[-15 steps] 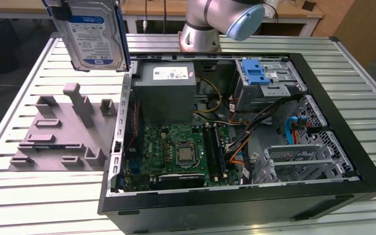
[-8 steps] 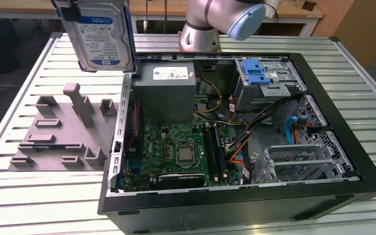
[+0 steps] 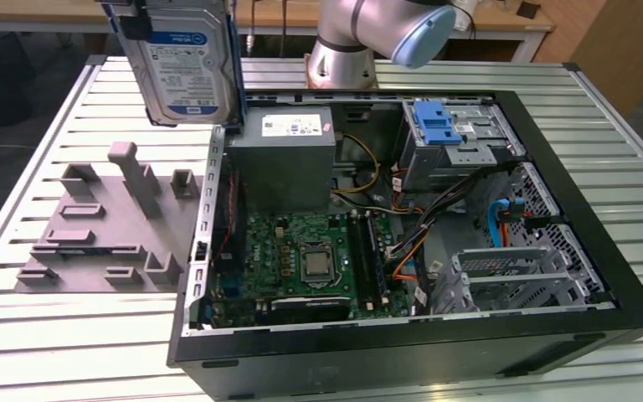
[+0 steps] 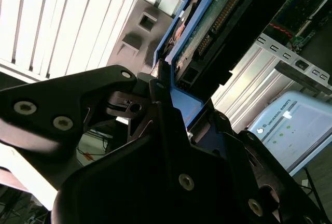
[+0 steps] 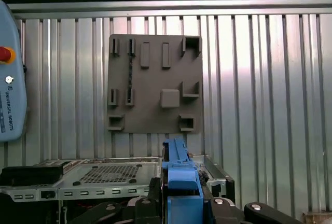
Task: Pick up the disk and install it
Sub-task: 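Pick up the disk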
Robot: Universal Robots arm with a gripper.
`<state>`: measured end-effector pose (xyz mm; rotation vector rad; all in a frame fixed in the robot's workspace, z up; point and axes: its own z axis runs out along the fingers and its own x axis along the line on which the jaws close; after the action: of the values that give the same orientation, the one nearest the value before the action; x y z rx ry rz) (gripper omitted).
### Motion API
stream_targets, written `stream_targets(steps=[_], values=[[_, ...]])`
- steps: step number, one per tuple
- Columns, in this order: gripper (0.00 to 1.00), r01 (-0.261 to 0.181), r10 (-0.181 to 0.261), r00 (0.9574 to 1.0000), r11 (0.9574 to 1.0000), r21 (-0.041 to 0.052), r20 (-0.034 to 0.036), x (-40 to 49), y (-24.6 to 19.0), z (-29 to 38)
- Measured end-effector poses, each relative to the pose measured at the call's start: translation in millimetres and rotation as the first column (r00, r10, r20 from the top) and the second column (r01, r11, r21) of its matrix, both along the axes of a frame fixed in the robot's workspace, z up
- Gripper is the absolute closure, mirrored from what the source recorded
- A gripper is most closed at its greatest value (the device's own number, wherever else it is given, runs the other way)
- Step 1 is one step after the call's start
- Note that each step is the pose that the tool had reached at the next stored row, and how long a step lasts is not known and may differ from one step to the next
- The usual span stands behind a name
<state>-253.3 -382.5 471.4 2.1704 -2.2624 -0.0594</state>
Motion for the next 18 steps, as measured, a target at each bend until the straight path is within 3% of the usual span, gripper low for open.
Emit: stream_targets(steps=[11,18], values=[[0.63,0.002,-0.002,1.0,1.0,0.0,0.0,4.0,-19.0,-0.7],[0.63,0.003,-0.003,1.0,1.0,-0.0006,-0.0001,10.2,-23.7,-0.7]])
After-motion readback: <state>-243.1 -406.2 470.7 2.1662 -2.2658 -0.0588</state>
